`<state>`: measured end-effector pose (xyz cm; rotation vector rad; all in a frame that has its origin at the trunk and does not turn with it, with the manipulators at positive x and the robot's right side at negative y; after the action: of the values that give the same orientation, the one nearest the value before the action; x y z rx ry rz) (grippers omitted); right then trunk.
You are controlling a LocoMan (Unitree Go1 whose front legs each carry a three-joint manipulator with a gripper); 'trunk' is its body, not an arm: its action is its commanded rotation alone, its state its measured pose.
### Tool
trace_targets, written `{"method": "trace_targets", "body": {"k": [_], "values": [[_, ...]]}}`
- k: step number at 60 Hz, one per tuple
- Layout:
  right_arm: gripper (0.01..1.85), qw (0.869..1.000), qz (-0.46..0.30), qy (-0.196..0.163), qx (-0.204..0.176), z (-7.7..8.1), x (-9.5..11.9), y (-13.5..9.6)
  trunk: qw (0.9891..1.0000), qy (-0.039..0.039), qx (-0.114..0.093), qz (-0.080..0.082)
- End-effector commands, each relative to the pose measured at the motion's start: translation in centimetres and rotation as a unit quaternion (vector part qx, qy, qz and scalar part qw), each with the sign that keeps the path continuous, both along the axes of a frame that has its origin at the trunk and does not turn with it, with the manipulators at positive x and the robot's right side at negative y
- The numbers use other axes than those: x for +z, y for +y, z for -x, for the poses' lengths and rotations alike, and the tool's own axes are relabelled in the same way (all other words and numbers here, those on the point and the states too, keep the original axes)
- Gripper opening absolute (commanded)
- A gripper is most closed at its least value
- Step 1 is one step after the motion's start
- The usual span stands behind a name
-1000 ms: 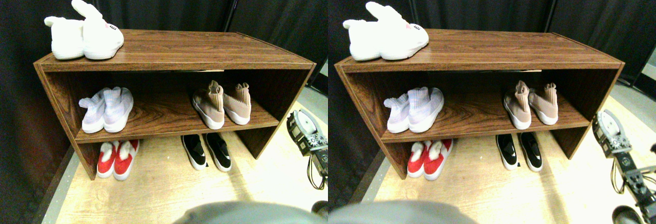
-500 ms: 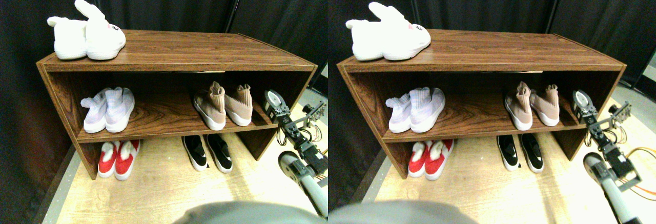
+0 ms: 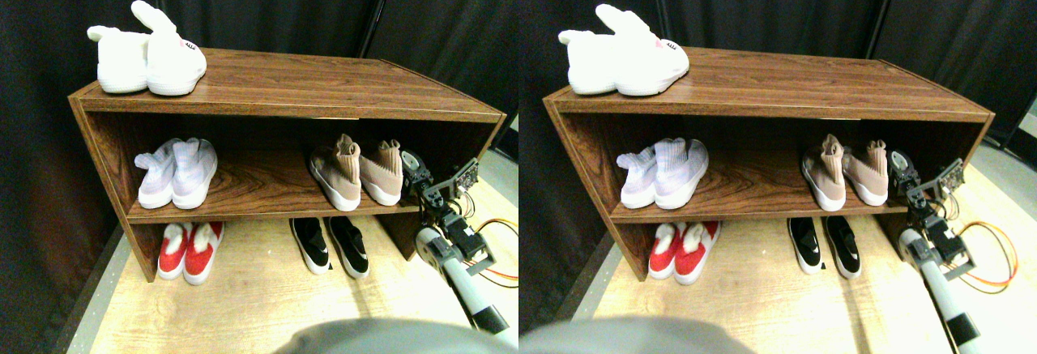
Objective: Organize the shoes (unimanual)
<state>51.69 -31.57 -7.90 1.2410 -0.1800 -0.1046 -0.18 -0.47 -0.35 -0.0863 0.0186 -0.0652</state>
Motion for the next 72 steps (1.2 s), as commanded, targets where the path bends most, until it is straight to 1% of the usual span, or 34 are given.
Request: {"method": "trace_targets", "body": {"k": [1, 12, 23, 33, 35, 38, 46, 50, 64, 65, 68, 72], "values": [[0.06, 1.0, 0.001, -0.013, 0.02, -0.2, 0.7, 1.1, 0.9998, 0.0085, 0.008, 0.013], [0.06, 0.999, -0.001, -0.005, 0.032, 0.0, 0.7, 2.8, 0.9998, 0.0085, 0.012, 0.016], [0.06, 0.999, -0.002, 0.002, 0.035, 0.3, 0.6, 3.5, 0.9997, 0.009, 0.014, 0.018], [0.06, 0.999, -0.009, 0.007, 0.05, 0.6, 0.5, 4.2, 0.9997, 0.0086, 0.014, 0.02], [0.06, 0.999, -0.008, 0.007, 0.047, 0.8, 0.5, 4.5, 0.9996, 0.009, 0.015, 0.02], [0.06, 0.999, -0.018, 0.005, 0.033, 0.9, 0.5, 4.8, 0.9996, 0.0102, 0.016, 0.022], [0.06, 0.999, -0.026, 0.01, 0.027, 0.9, 0.3, 5.4, 0.9994, 0.0117, 0.019, 0.026], [0.06, 0.999, -0.028, 0.013, 0.03, 1.0, 0.2, 5.6, 0.9994, 0.0124, 0.02, 0.027], [0.06, 0.999, -0.019, 0.013, 0.026, 0.9, -0.1, 5.5, 0.9994, 0.0122, 0.02, 0.027], [0.06, 0.999, -0.018, 0.013, 0.025, 0.9, -0.1, 5.5, 0.9995, 0.0119, 0.017, 0.023], [0.06, 1.0, -0.014, 0.011, 0.019, 0.8, -0.1, 5.3, 0.9996, 0.013, 0.016, 0.021], [0.06, 1.0, 0.007, 0.009, 0.013, 0.7, -0.1, 4.8, 0.9996, 0.0124, 0.014, 0.02]]}}
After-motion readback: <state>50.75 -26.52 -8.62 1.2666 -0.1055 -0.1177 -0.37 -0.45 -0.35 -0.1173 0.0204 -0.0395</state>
